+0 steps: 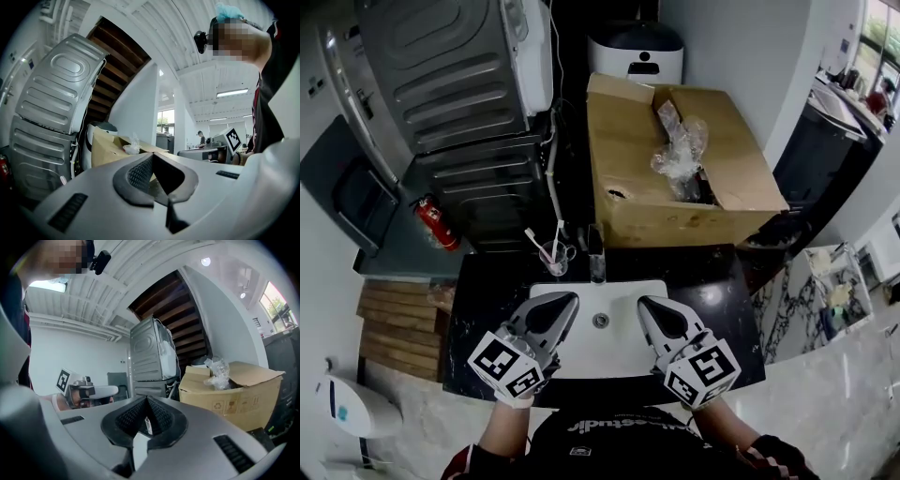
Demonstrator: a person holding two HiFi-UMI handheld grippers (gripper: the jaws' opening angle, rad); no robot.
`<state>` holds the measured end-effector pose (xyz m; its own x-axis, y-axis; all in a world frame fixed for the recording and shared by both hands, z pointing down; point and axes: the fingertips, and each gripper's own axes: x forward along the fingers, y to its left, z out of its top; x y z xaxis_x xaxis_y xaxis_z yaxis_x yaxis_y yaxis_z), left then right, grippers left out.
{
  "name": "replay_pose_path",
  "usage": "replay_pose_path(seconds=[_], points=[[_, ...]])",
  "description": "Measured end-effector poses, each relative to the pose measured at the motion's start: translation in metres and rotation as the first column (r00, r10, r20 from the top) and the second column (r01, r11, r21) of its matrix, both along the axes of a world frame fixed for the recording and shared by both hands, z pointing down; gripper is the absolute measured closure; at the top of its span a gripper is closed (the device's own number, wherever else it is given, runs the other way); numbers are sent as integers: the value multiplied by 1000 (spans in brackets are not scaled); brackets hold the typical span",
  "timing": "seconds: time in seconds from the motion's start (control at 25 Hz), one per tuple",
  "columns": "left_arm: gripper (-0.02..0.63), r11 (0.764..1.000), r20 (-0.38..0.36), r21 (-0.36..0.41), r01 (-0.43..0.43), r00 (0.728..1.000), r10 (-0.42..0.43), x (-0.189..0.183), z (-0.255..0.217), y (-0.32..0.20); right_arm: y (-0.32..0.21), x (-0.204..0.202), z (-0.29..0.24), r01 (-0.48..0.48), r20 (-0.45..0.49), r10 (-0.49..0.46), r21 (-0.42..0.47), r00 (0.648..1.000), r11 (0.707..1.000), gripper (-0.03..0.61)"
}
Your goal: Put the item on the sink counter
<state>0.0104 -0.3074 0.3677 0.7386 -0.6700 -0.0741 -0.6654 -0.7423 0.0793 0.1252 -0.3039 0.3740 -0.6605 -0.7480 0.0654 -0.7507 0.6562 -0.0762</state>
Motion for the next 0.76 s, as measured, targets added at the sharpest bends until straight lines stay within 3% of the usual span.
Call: replay_pose_path(seconds=[0.76], points=[[598,1000,-6,-3,6,1000,-6,-7,3,-10,-7,-14,12,22,-33,-23,-37,999,999,540]])
